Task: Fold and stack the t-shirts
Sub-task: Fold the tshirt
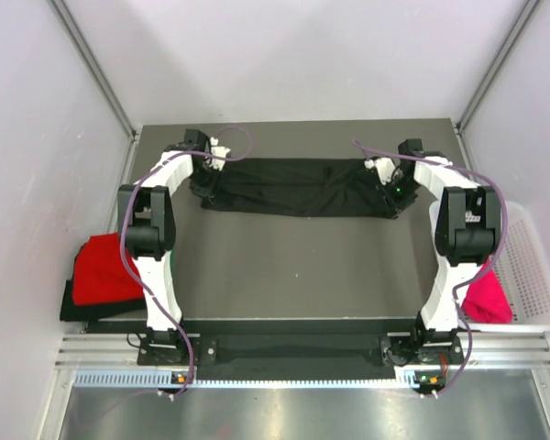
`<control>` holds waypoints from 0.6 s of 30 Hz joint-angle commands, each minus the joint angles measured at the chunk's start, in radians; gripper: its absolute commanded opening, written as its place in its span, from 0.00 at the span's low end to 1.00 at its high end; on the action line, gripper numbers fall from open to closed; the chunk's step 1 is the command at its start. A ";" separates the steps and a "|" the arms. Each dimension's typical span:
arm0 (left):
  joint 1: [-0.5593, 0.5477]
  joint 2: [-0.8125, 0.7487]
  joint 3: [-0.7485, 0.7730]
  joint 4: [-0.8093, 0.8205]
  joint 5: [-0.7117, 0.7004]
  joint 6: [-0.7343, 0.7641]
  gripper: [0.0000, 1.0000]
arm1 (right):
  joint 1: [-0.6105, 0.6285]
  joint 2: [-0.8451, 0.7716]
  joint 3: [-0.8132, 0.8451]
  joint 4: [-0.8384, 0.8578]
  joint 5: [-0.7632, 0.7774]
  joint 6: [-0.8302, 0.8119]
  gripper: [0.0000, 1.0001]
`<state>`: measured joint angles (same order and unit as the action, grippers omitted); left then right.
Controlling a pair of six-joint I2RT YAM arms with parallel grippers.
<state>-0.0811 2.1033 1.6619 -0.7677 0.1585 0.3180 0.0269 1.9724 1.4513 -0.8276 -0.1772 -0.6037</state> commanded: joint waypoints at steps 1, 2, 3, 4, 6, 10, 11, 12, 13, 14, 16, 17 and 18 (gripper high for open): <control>-0.002 -0.006 0.019 -0.033 -0.007 0.012 0.15 | -0.013 -0.043 -0.034 -0.007 -0.008 -0.031 0.09; 0.000 -0.008 0.015 -0.038 -0.008 0.010 0.13 | -0.016 -0.050 -0.045 -0.005 -0.004 -0.036 0.08; -0.002 -0.012 -0.002 -0.036 -0.013 0.013 0.13 | -0.016 -0.064 -0.064 -0.005 0.001 -0.042 0.07; -0.002 -0.022 -0.011 -0.030 -0.020 0.015 0.11 | -0.018 -0.070 -0.075 -0.002 0.011 -0.047 0.06; 0.000 -0.034 -0.039 -0.024 -0.039 0.026 0.04 | -0.019 -0.089 -0.103 0.001 0.024 -0.051 0.05; 0.000 -0.083 -0.071 -0.028 -0.051 0.029 0.00 | -0.019 -0.116 -0.143 0.007 0.030 -0.053 0.06; 0.000 -0.091 -0.073 -0.036 -0.050 0.030 0.00 | -0.019 -0.119 -0.150 0.008 0.030 -0.053 0.06; 0.000 -0.103 -0.074 -0.051 -0.051 0.033 0.00 | -0.019 -0.124 -0.155 0.010 0.033 -0.051 0.05; 0.000 -0.127 -0.074 -0.057 -0.057 0.033 0.00 | -0.019 -0.127 -0.164 0.010 0.033 -0.047 0.05; 0.001 -0.143 -0.076 -0.064 -0.062 0.042 0.00 | -0.019 -0.127 -0.169 0.005 0.035 -0.044 0.04; 0.000 -0.192 -0.083 -0.074 -0.057 0.055 0.07 | -0.019 -0.141 -0.181 0.004 0.035 -0.033 0.02; 0.000 -0.210 -0.088 -0.079 -0.051 0.064 0.12 | -0.019 -0.148 -0.186 0.004 0.033 -0.033 0.02; 0.000 -0.227 -0.097 -0.079 -0.045 0.082 0.19 | -0.019 -0.161 -0.196 0.010 0.033 -0.030 0.02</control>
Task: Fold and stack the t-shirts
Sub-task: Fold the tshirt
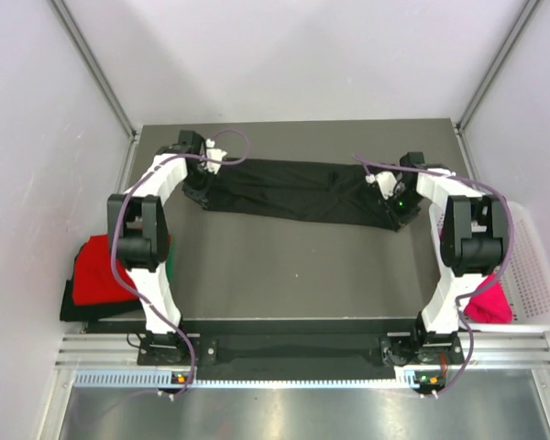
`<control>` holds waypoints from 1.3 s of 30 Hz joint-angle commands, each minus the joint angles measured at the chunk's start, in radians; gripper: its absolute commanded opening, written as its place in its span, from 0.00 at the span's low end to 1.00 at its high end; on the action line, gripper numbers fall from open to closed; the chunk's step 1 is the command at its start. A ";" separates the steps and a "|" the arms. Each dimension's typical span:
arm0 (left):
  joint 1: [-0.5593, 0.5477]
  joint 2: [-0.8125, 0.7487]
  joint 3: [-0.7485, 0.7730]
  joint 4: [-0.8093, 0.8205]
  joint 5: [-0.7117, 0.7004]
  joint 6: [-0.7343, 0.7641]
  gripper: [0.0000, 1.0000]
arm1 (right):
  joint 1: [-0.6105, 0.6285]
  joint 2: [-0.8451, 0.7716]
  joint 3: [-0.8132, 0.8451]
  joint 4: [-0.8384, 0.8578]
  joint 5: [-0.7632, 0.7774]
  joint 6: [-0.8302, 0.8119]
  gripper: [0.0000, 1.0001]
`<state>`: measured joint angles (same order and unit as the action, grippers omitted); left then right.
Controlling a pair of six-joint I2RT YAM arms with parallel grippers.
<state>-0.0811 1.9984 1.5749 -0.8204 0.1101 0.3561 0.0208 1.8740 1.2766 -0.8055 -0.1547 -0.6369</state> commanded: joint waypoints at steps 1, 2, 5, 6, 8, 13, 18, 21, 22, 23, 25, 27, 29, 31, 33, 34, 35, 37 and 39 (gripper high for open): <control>0.000 -0.148 -0.013 -0.026 0.011 0.056 0.25 | -0.012 -0.067 -0.026 -0.009 0.009 0.003 0.02; 0.000 -0.159 -0.021 -0.020 0.013 0.081 0.36 | -0.013 -0.070 -0.028 -0.008 0.009 0.005 0.02; 0.000 -0.162 -0.024 0.001 -0.010 0.107 0.43 | -0.013 -0.067 -0.026 -0.011 0.006 0.009 0.02; 0.000 -0.155 -0.009 -0.005 -0.012 0.113 0.44 | -0.013 -0.067 -0.025 -0.011 0.003 0.011 0.02; 0.000 -0.119 0.010 -0.031 -0.007 0.110 0.46 | -0.012 -0.065 -0.025 -0.014 -0.005 0.014 0.02; 0.004 -0.018 0.059 -0.040 -0.018 0.061 0.51 | -0.013 -0.058 -0.010 -0.023 -0.019 0.020 0.02; 0.024 0.060 0.114 -0.031 0.037 -0.003 0.61 | -0.013 -0.056 0.007 -0.034 -0.023 0.019 0.02; 0.024 0.088 0.131 -0.022 0.027 -0.020 0.62 | -0.013 -0.056 0.013 -0.038 -0.023 0.016 0.02; 0.024 0.094 0.132 -0.023 0.011 -0.025 0.62 | -0.013 -0.055 0.012 -0.037 -0.026 0.016 0.02; 0.024 0.099 0.134 -0.025 0.005 -0.034 0.62 | -0.013 -0.053 0.012 -0.037 -0.026 0.016 0.02; 0.024 0.115 0.137 -0.031 0.010 -0.040 0.59 | -0.013 -0.052 0.010 -0.034 -0.032 0.016 0.02; 0.024 0.129 0.129 -0.026 0.013 -0.049 0.56 | -0.013 -0.047 0.007 -0.027 -0.036 0.020 0.02; 0.024 0.146 0.126 -0.022 0.031 -0.060 0.48 | -0.013 -0.039 0.004 -0.017 -0.037 0.025 0.02; 0.024 0.155 0.129 -0.019 0.046 -0.072 0.41 | -0.013 -0.033 0.003 -0.017 -0.040 0.026 0.02; 0.024 0.174 0.140 -0.029 0.060 -0.092 0.24 | -0.012 -0.032 0.003 -0.015 -0.040 0.029 0.02; 0.024 0.175 0.143 -0.039 0.071 -0.095 0.20 | -0.012 -0.033 0.003 -0.015 -0.042 0.031 0.02; 0.024 0.175 0.145 -0.051 0.077 -0.094 0.17 | -0.013 -0.035 0.004 -0.014 -0.042 0.031 0.02; 0.024 0.166 0.145 -0.062 0.074 -0.092 0.00 | -0.013 -0.033 0.015 -0.011 -0.039 0.032 0.02; 0.027 0.131 0.132 -0.072 0.053 -0.105 0.00 | -0.012 -0.023 0.041 -0.011 -0.036 0.037 0.02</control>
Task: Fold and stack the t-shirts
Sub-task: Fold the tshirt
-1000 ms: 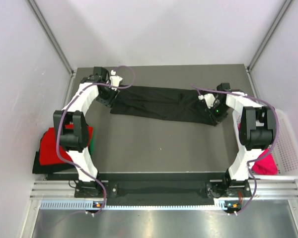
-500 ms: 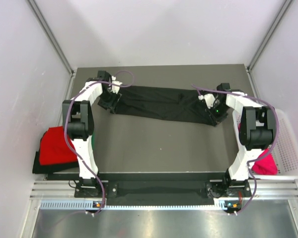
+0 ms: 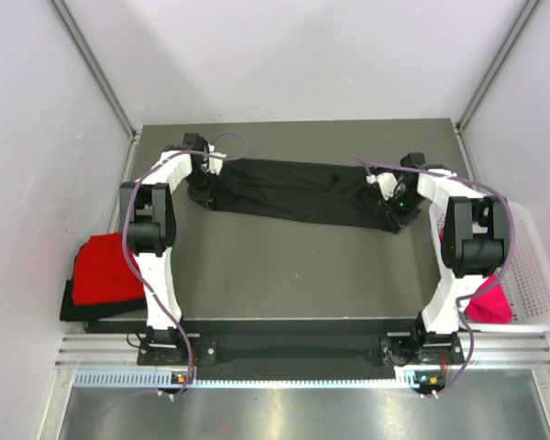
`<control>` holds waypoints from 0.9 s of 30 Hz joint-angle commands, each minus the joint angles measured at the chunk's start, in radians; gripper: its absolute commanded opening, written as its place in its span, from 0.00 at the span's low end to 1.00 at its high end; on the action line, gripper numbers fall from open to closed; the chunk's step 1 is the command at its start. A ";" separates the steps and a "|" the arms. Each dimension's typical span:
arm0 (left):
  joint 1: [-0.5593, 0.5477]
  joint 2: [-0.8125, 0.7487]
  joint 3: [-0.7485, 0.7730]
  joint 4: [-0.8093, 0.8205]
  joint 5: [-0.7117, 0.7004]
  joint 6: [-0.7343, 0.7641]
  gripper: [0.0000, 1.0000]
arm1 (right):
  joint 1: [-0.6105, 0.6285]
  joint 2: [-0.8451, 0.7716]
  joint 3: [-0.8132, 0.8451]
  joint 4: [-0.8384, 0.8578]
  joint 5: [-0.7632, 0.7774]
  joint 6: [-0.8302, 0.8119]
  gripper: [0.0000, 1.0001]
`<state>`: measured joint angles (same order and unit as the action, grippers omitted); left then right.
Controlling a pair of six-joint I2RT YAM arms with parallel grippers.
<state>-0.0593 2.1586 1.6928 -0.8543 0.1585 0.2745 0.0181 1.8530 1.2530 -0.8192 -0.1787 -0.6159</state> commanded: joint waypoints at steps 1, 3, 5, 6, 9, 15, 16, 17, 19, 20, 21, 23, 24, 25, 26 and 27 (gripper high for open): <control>0.007 -0.046 0.010 -0.051 0.003 -0.024 0.00 | -0.010 0.008 0.075 0.002 -0.007 0.019 0.02; 0.007 -0.109 -0.013 -0.104 0.006 -0.015 0.00 | -0.010 0.049 0.133 -0.004 -0.001 0.028 0.02; 0.006 -0.160 -0.062 -0.136 0.016 -0.002 0.00 | -0.009 0.102 0.184 -0.015 0.024 0.042 0.01; 0.004 -0.207 -0.077 -0.182 0.027 0.008 0.00 | -0.010 0.123 0.241 -0.018 0.039 0.047 0.01; -0.004 -0.299 -0.151 -0.245 0.049 0.040 0.00 | -0.009 0.207 0.368 -0.044 0.056 0.067 0.01; -0.048 -0.453 -0.297 -0.388 0.105 0.141 0.00 | -0.010 0.368 0.612 -0.095 0.108 0.105 0.01; -0.063 -0.463 -0.311 -0.419 0.121 0.159 0.00 | -0.010 0.383 0.638 -0.100 0.116 0.110 0.01; -0.097 -0.491 -0.340 -0.454 0.133 0.178 0.00 | -0.010 0.412 0.692 -0.109 0.119 0.122 0.01; -0.135 -0.516 -0.370 -0.483 0.156 0.193 0.00 | -0.010 0.439 0.738 -0.123 0.122 0.133 0.01; -0.178 -0.526 -0.398 -0.508 0.164 0.206 0.00 | -0.010 0.455 0.775 -0.138 0.120 0.142 0.01; -0.198 -0.546 -0.409 -0.514 0.180 0.207 0.00 | -0.010 0.457 0.783 -0.143 0.120 0.146 0.01; -0.259 -0.568 -0.438 -0.529 0.209 0.212 0.00 | -0.010 0.450 0.775 -0.133 0.125 0.154 0.01; -0.279 -0.586 -0.443 -0.540 0.249 0.216 0.00 | -0.010 0.445 0.770 -0.130 0.128 0.154 0.01; -0.313 -0.595 -0.449 -0.546 0.277 0.239 0.00 | -0.009 0.442 0.766 -0.127 0.133 0.154 0.01; -0.339 -0.615 -0.455 -0.552 0.277 0.239 0.00 | -0.010 0.440 0.770 -0.123 0.140 0.153 0.01; -0.359 -0.621 -0.455 -0.558 0.276 0.241 0.01 | -0.010 0.443 0.776 -0.121 0.149 0.151 0.01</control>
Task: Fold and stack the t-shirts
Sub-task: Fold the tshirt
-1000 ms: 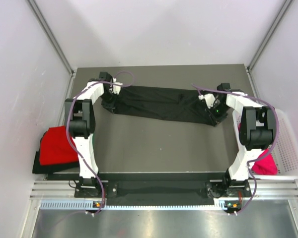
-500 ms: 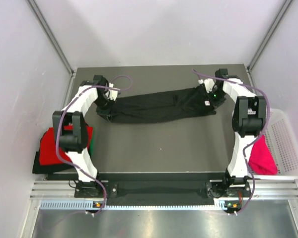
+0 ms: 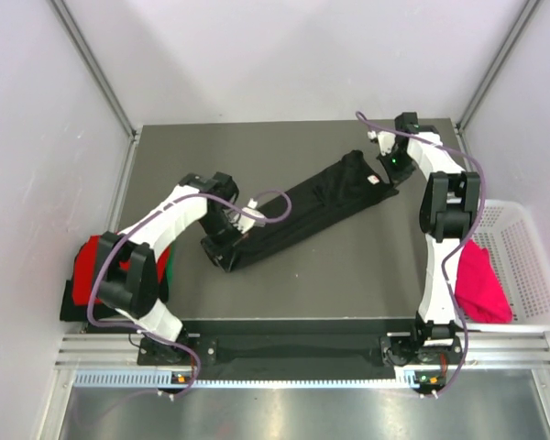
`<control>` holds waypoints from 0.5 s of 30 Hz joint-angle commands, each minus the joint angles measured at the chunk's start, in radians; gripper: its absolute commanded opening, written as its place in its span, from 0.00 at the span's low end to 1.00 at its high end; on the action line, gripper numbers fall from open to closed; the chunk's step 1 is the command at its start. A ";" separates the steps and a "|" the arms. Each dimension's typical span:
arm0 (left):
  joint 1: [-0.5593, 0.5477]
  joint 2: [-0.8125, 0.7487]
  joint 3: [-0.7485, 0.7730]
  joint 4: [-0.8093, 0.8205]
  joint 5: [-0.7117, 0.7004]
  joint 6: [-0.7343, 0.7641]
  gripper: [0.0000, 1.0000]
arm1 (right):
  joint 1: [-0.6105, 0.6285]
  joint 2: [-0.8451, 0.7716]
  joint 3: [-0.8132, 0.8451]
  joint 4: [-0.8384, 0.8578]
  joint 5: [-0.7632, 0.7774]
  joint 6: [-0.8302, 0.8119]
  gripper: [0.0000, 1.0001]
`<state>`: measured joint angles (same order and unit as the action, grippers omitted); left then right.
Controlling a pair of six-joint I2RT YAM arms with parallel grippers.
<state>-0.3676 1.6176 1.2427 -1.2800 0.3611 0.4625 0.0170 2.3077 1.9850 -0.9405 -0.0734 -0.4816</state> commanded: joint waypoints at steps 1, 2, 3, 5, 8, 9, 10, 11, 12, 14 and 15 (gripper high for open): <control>-0.074 -0.085 0.000 -0.142 0.090 0.057 0.04 | -0.009 -0.007 0.054 -0.003 0.053 0.015 0.01; -0.115 -0.096 0.014 -0.154 0.110 0.080 0.15 | -0.009 0.002 0.075 -0.010 0.058 0.012 0.01; -0.132 -0.099 0.024 -0.169 0.136 0.099 0.19 | -0.008 0.009 0.086 -0.015 0.063 0.012 0.01; -0.166 -0.110 0.090 -0.203 0.208 0.117 0.33 | -0.009 0.013 0.095 -0.011 0.067 0.018 0.01; -0.166 -0.108 0.258 -0.225 0.251 0.116 0.48 | -0.009 0.001 0.087 -0.007 0.067 0.031 0.02; -0.166 -0.107 0.299 -0.225 0.243 0.111 0.54 | -0.009 -0.004 0.083 -0.007 0.067 0.031 0.02; -0.166 -0.107 0.361 -0.226 0.239 0.110 0.56 | -0.009 -0.007 0.078 -0.006 0.067 0.031 0.02; -0.166 -0.104 0.380 -0.220 0.220 0.116 0.57 | -0.009 -0.020 0.065 -0.006 0.067 0.029 0.03; -0.166 -0.102 0.391 -0.196 0.172 0.104 0.59 | -0.009 -0.027 0.058 -0.004 0.067 0.026 0.03; -0.154 -0.090 0.359 -0.112 0.086 0.074 0.60 | -0.009 -0.040 0.041 -0.001 0.067 0.021 0.03; -0.142 -0.082 0.336 -0.079 -0.003 0.067 0.59 | -0.008 -0.044 0.037 -0.003 0.067 0.021 0.03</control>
<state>-0.5285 1.5311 1.6112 -1.3174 0.4988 0.5438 0.0170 2.3184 2.0285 -0.9546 -0.0257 -0.4671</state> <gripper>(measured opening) 0.594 0.029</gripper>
